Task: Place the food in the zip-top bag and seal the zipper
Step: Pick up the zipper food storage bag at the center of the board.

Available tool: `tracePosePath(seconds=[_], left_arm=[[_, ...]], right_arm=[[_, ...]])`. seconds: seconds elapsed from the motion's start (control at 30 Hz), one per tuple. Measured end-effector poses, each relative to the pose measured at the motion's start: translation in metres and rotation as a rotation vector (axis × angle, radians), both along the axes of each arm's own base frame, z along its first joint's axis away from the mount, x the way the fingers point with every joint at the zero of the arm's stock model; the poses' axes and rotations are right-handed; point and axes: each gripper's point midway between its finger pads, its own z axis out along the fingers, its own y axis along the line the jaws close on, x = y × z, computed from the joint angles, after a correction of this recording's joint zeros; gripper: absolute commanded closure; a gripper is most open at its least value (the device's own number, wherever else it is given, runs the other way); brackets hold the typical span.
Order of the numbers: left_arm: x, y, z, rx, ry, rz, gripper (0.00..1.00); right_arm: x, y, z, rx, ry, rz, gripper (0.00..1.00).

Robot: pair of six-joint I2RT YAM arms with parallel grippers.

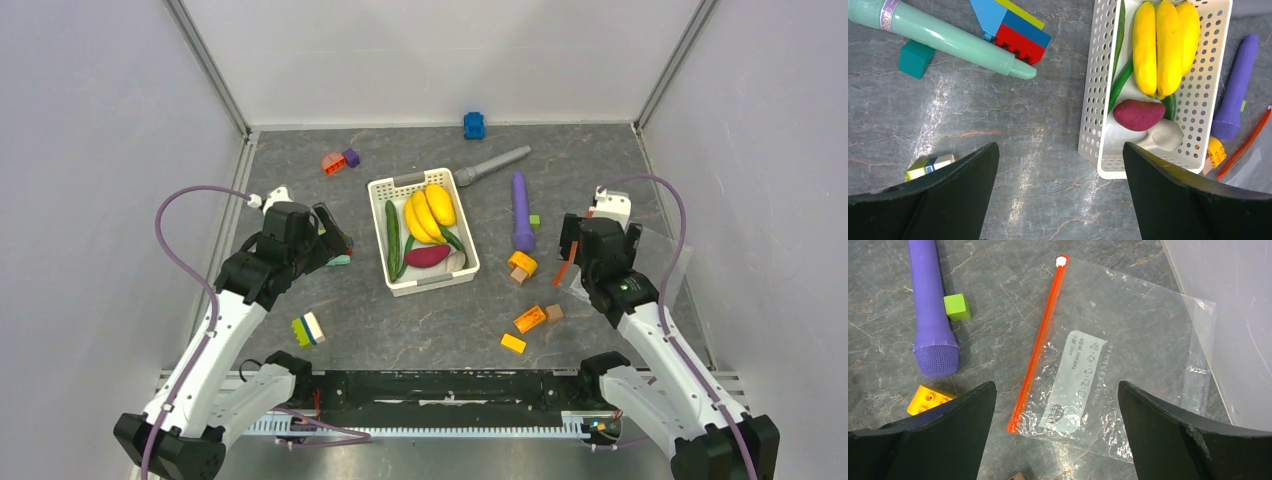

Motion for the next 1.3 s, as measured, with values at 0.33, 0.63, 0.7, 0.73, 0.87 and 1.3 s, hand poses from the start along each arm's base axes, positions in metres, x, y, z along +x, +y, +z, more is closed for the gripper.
tracePosePath(seconds=[0.33,0.63,0.7,0.73,0.87,1.3], left_arm=[[0.003,-0.001,-0.008,0.006,0.020,-0.001,0.00],[0.019,-0.014,-0.024,-0.026,0.002,-0.028,0.00],[0.021,-0.018,-0.025,-0.037,0.001,-0.039,0.00],[0.023,-0.019,-0.025,-0.041,-0.005,-0.042,0.00],[0.028,-0.024,-0.024,-0.057,-0.018,-0.055,0.00],[0.037,-0.035,-0.031,-0.079,-0.009,-0.088,0.00]], right_arm=[[0.012,0.007,-0.014,-0.008,0.079,0.017,0.02],[0.049,0.010,-0.055,-0.043,0.283,-0.054,0.05],[0.054,0.007,-0.070,-0.043,0.337,-0.075,0.09],[0.057,0.005,-0.079,-0.035,0.366,-0.086,0.10],[0.056,-0.008,-0.107,0.010,0.447,-0.140,0.11],[0.045,-0.028,-0.139,0.180,0.435,-0.168,0.32]])
